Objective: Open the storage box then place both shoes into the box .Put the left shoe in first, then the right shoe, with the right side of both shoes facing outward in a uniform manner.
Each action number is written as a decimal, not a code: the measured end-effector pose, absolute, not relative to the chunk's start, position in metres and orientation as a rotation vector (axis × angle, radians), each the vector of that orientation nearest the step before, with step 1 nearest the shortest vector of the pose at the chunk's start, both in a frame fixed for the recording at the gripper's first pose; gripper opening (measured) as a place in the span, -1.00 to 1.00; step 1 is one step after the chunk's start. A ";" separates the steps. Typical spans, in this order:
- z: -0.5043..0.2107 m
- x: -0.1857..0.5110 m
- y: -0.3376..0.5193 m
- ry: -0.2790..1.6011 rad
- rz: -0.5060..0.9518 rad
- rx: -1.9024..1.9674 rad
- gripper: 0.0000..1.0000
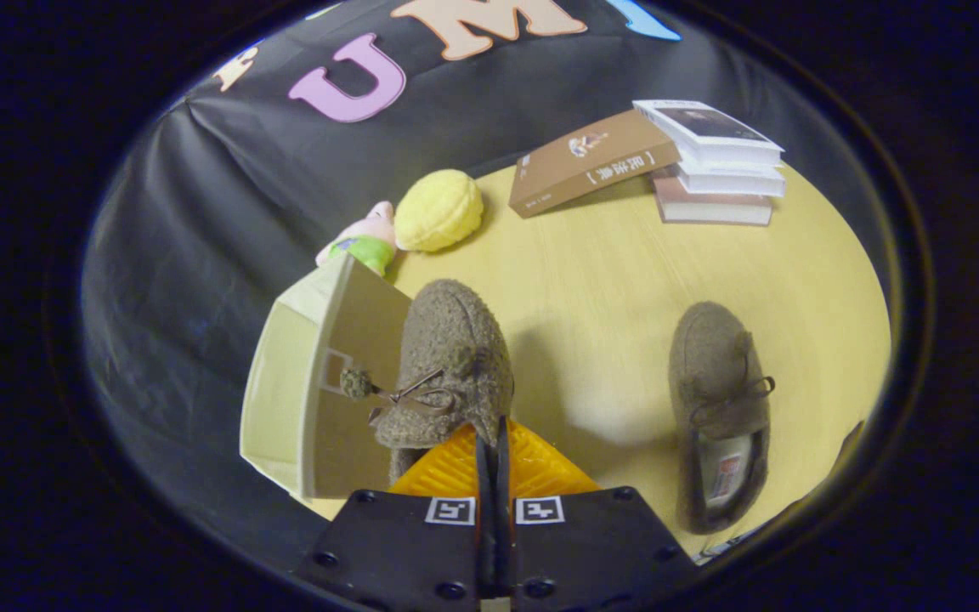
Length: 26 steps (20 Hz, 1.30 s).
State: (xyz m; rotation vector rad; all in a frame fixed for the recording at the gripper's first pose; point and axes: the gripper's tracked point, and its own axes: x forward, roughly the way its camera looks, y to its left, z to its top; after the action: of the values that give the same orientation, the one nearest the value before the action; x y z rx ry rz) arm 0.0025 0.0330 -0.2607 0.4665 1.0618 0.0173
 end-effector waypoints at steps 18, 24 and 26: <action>-0.207 0.074 0.198 0.999 0.128 0.473 -0.93; -0.259 0.077 0.235 1.081 0.101 0.428 -0.90; -0.275 0.077 0.241 1.107 0.081 0.412 -0.87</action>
State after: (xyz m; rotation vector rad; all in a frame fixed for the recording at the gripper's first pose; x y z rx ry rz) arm 0.0772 0.2413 -0.2752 0.4122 1.1066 0.0807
